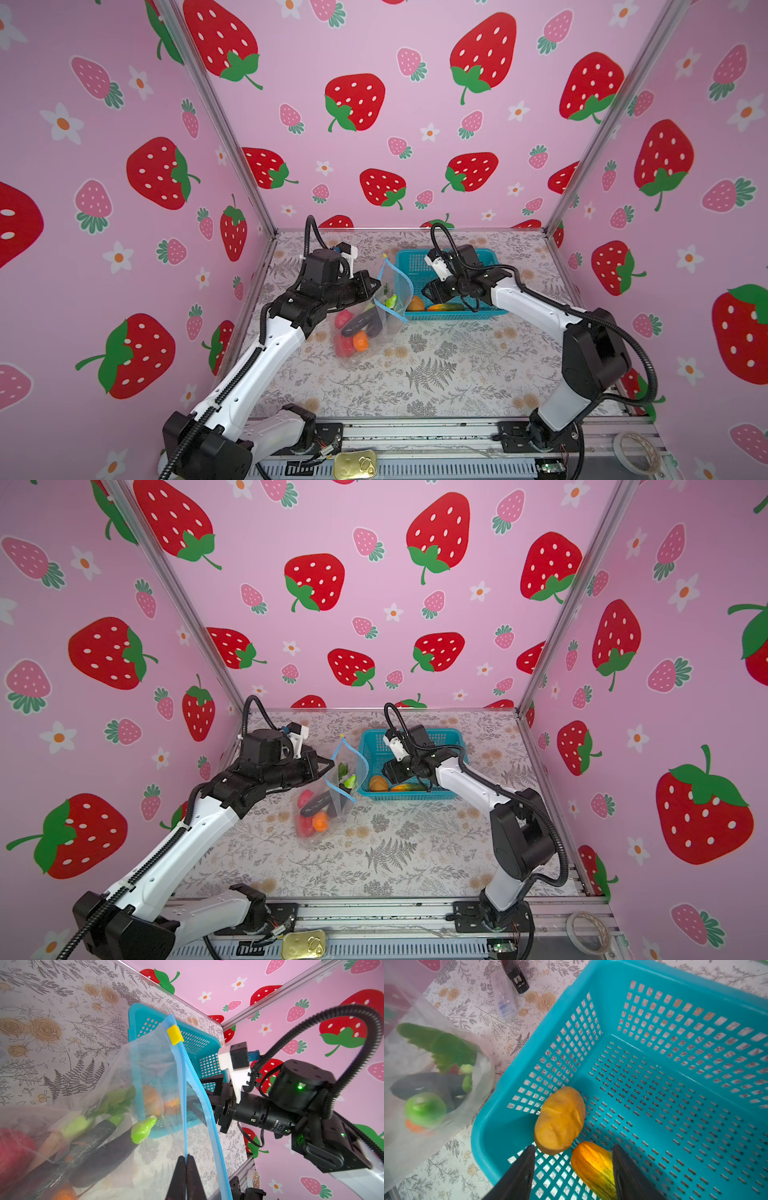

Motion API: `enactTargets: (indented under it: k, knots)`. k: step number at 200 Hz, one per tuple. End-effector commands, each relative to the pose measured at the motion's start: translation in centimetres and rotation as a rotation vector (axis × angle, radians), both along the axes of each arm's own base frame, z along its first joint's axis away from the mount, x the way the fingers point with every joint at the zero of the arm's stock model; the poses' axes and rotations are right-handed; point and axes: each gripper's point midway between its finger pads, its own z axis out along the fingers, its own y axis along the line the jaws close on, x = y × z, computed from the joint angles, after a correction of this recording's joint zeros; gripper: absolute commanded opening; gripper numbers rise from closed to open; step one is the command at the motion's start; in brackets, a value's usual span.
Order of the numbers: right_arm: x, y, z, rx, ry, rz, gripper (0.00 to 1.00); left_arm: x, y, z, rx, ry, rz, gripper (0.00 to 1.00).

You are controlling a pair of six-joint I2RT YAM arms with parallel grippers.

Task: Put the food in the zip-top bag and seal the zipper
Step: 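Move the empty right gripper back over the teal basket, then lower the right gripper and close it on the yellow mango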

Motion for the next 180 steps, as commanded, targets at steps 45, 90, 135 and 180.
enactTargets:
  k: [45, 90, 135, 180]
  knots:
    - [-0.4, 2.6, -2.2, -0.029, 0.123, 0.053, 0.63, 0.1, 0.0, 1.0, -0.007, -0.013, -0.003, 0.0]
    - [-0.7, 3.8, -3.4, -0.056, 0.163, 0.084, 0.63, -0.1, 0.2, 1.1, -0.001, -0.019, 0.0, 0.0]
    - [-1.1, 4.4, -4.5, -0.084, 0.199, 0.107, 0.64, -0.2, 0.3, 1.1, 0.002, -0.025, -0.002, 0.0]
    - [-1.3, 4.7, -5.8, -0.122, 0.223, 0.116, 0.64, -0.4, 0.5, 1.2, 0.002, -0.029, 0.001, 0.0]
